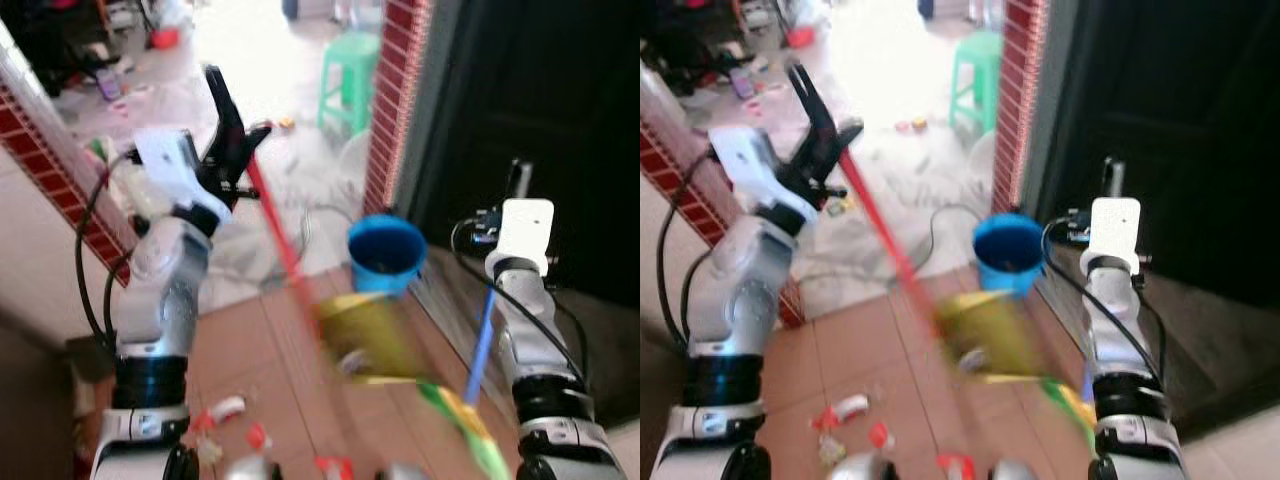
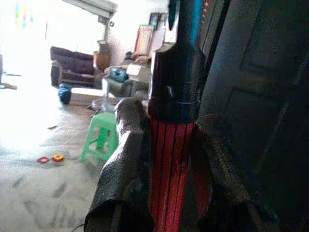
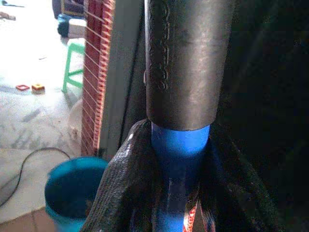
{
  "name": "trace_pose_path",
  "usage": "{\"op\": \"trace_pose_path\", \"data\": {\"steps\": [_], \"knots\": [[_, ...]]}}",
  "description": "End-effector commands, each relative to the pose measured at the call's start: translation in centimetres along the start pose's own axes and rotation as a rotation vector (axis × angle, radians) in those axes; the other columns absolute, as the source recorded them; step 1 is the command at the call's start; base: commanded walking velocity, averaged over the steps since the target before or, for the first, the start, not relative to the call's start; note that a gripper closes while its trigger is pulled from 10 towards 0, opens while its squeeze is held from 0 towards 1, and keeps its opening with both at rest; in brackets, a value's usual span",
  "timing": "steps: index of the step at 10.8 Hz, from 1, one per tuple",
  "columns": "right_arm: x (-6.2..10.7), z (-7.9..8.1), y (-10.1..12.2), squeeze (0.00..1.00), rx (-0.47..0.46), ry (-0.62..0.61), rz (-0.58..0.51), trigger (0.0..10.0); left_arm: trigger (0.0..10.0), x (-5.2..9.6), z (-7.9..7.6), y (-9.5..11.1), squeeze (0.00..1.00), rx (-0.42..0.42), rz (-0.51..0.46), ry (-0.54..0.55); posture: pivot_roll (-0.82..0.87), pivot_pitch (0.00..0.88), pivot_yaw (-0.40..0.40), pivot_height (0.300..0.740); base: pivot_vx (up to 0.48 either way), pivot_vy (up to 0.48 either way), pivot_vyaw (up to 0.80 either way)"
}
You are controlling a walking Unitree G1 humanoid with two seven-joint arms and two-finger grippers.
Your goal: Sweep floor
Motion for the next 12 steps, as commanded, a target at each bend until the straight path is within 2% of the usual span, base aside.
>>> {"op": "trace_pose_path", "data": {"steps": [1, 3, 5, 8, 12], "knots": [[-0.3, 1.3, 2.1, 0.0, -0.021, 0.024, -0.073, 10.0, 10.0, 0.0, 0.3, 2.0, 0.0, 0.009, -0.064, -0.004, -0.06, 0.0, 0.043, 0.74, 0.409, 0.251, 0.0], [-0.4, 1.4, 1.8, 0.0, -0.022, 0.029, -0.066, 10.0, 10.0, -0.3, 0.5, 2.6, 0.0, 0.047, -0.088, 0.015, -0.06, 0.0, 0.038, 0.74, 0.409, 0.251, -0.65], [-0.5, 1.7, 1.9, 0.0, -0.021, 0.04, -0.071, 10.0, 10.0, -0.7, 0.7, 2.5, 0.0, 0.019, -0.089, 0.042, -0.07, 0.0, 0.04, 0.74, 0.467, 0.0, 0.0], [-0.2, 2.6, 1.7, 0.0, -0.041, 0.064, -0.072, 10.0, 10.0, -1.8, -0.7, 2.7, 0.0, -0.062, -0.123, 0.047, -0.06, 0.0, 0.047, 0.74, 0.48, 0.0, 0.0], [-0.3, 3.2, 1.8, 0.0, -0.049, 0.08, -0.075, 10.0, 10.0, -2.4, -1.6, 3.1, 0.0, -0.057, -0.156, 0.04, -0.06, 0.0, 0.047, 0.74, 0.48, 0.0, 0.0]]}}
Point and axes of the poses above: a point about 5 cm out from each wrist's last joint towards the gripper, its own x axis pointing back from the gripper into the wrist, its own y axis along the axis of the wrist's last joint, z = x × y, the point moved 5 cm from there along -x, pointing out of the wrist towards the gripper, and after that the axes turned 7 degrees about x, right-handed, at the moved point
